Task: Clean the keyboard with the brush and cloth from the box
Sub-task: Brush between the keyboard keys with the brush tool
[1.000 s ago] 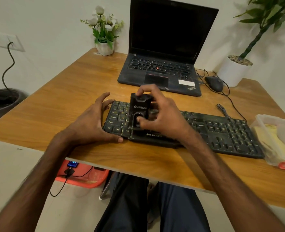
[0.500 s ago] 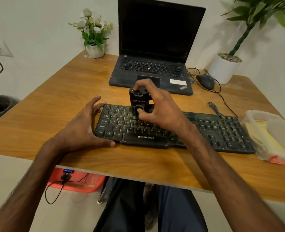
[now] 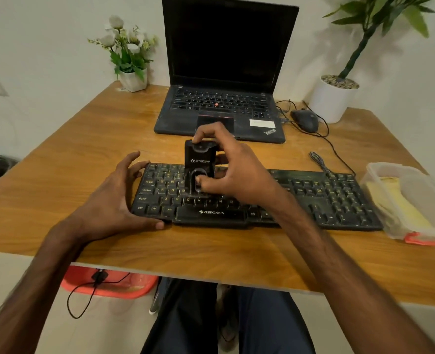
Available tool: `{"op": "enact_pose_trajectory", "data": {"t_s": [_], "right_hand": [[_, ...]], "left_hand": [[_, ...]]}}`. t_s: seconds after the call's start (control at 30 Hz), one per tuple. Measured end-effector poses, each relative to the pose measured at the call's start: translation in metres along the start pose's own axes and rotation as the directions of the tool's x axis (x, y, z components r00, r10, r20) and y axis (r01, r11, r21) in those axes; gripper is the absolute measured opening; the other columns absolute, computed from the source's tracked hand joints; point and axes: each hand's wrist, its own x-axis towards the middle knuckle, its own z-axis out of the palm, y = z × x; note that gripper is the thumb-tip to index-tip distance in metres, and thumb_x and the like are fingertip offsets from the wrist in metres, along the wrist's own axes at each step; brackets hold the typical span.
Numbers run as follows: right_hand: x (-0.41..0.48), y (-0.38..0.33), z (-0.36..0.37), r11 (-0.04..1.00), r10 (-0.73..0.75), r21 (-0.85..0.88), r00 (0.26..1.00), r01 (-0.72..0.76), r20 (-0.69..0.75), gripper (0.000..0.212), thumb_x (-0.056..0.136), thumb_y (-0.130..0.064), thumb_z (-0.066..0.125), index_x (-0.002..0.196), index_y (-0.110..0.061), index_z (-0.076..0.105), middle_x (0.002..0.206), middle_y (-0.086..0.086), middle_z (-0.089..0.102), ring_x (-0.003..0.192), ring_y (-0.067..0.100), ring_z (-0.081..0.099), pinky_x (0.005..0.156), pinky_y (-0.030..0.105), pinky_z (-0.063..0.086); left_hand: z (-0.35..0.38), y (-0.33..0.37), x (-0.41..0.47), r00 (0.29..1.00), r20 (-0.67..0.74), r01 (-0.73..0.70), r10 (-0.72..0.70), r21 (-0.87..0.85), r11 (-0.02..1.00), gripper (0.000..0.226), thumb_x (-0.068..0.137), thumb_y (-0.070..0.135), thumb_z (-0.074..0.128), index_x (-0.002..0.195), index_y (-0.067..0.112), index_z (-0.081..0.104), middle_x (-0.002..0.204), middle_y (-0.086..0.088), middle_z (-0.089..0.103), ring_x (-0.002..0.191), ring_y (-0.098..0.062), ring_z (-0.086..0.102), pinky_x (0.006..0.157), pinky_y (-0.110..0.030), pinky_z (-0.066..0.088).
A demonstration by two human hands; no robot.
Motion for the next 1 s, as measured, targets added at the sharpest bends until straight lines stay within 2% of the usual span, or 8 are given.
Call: {"op": "enact_pose_trajectory", "data": {"t_s": [0.2,0.33,0.63,0.67,0.73,0.8,0.9,1.0], "right_hand": [[0.009,-0.001,-0.005,0.899,-0.151,-0.410,0.988,0.153,0.037,0.062,0.081,-0.011,0.075,0.132,-0.018,0.041,0.126,0.003,0.054,0.103,0.011,0.056,0.075,0.025,0.060],[0.004,0.001,-0.001,0.966,-0.150,-0.204,0.987,0.157,0.050,0.059,0.080,-0.006,0.075,0.128,-0.016,0.043,0.122,-0.002,0.050,0.104,0.017,0.061,0.073,0.024,0.060],[0.007,-0.013,-0.022,0.932,-0.061,-0.340,0.978,0.128,0.201,0.061,0.079,-0.010,0.077,0.127,-0.025,0.042,0.119,-0.007,0.054,0.101,0.012,0.062,0.080,0.027,0.059],[0.009,-0.016,-0.021,0.948,-0.066,-0.295,0.981,0.118,0.182,0.061,0.079,-0.009,0.077,0.126,-0.025,0.043,0.119,-0.009,0.052,0.102,0.013,0.062,0.076,0.026,0.060],[0.011,-0.022,-0.005,0.999,-0.039,0.009,0.990,0.038,0.132,0.058,0.078,-0.002,0.076,0.122,-0.024,0.045,0.122,-0.009,0.049,0.104,0.017,0.063,0.070,0.026,0.061],[0.013,-0.022,0.020,0.973,-0.017,0.230,0.990,-0.015,0.137,0.057,0.077,0.004,0.075,0.121,-0.018,0.045,0.122,-0.001,0.051,0.101,0.023,0.067,0.067,0.034,0.062],[0.024,-0.014,0.053,0.975,-0.025,0.224,0.992,-0.004,0.125,0.058,0.076,0.004,0.075,0.121,-0.015,0.044,0.111,0.009,0.060,0.088,0.025,0.072,0.062,0.045,0.062],[0.047,-0.006,0.059,0.996,-0.073,0.056,0.997,0.074,-0.018,0.058,0.075,-0.003,0.076,0.122,-0.015,0.043,0.111,0.008,0.062,0.088,0.020,0.069,0.065,0.040,0.062]], "left_hand": [[-0.001,-0.002,0.001,1.000,0.008,0.013,-0.013,-0.009,1.000,0.151,0.032,0.067,0.094,0.151,0.051,0.002,0.159,0.020,0.026,0.146,-0.003,0.026,0.122,-0.045,0.025],[-0.001,-0.002,0.001,1.000,0.009,0.018,-0.017,-0.007,1.000,0.151,0.031,0.066,0.094,0.150,0.052,0.002,0.156,0.024,0.027,0.145,-0.001,0.026,0.122,-0.043,0.024],[-0.001,-0.001,0.001,1.000,0.004,0.009,-0.010,0.041,0.999,0.151,0.033,0.068,0.092,0.151,0.050,-0.001,0.154,0.027,0.024,0.144,-0.001,0.023,0.122,-0.042,0.023],[-0.002,0.000,0.001,1.000,0.001,0.011,-0.011,0.045,0.999,0.151,0.033,0.068,0.091,0.151,0.050,-0.002,0.155,0.026,0.025,0.144,0.000,0.023,0.122,-0.042,0.022],[-0.002,0.001,0.001,1.000,0.004,0.019,-0.019,0.033,0.999,0.151,0.033,0.068,0.091,0.151,0.050,-0.002,0.156,0.023,0.025,0.144,-0.001,0.024,0.122,-0.042,0.023],[-0.002,0.002,-0.001,1.000,0.003,0.006,-0.006,0.019,1.000,0.150,0.036,0.065,0.094,0.151,0.050,-0.002,0.156,0.022,0.027,0.144,-0.003,0.027,0.121,-0.043,0.026],[-0.001,0.003,-0.002,1.000,-0.003,-0.015,0.015,-0.003,1.000,0.143,0.041,0.057,0.097,0.149,0.054,0.003,0.148,0.026,0.039,0.139,-0.001,0.037,0.118,-0.043,0.033],[-0.002,0.003,-0.003,1.000,-0.001,-0.004,0.004,0.011,1.000,0.147,0.039,0.058,0.097,0.148,0.056,-0.002,0.147,0.033,0.033,0.141,-0.001,0.033,0.120,-0.042,0.029]]}}
